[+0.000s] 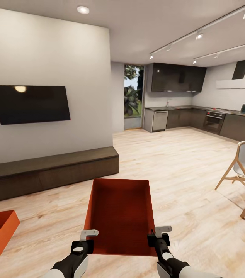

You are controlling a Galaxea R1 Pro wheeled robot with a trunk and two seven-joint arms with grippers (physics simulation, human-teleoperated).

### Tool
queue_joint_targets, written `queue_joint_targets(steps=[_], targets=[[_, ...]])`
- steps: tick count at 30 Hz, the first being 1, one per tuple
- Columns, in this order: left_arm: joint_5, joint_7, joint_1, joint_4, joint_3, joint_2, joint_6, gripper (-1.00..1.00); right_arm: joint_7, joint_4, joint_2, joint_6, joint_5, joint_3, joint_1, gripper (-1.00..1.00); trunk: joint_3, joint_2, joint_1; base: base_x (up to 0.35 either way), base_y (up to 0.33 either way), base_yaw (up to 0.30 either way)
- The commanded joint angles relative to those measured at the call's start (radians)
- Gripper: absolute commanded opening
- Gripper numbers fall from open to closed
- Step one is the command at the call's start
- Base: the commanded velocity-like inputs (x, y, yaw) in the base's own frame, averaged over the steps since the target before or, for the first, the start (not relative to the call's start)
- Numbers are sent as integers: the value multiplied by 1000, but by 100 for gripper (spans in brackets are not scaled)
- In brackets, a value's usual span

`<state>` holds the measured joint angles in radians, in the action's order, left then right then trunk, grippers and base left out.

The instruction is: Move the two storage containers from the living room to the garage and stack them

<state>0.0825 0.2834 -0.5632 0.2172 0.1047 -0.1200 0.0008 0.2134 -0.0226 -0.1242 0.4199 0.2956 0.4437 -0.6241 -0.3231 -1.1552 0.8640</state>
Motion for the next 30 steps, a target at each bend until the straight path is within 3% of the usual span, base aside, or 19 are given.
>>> queue_joint_targets(steps=[1,30], targets=[[19,11,0,-4,1,0,1,-100,18,-1,0,59,20,-26,-1,-100,-1,-1,0,0,0,0],[19,11,0,-4,1,0,1,-100,14,-2,0,58,19,-25,-2,-100,-1,-1,0,0,0,0]])
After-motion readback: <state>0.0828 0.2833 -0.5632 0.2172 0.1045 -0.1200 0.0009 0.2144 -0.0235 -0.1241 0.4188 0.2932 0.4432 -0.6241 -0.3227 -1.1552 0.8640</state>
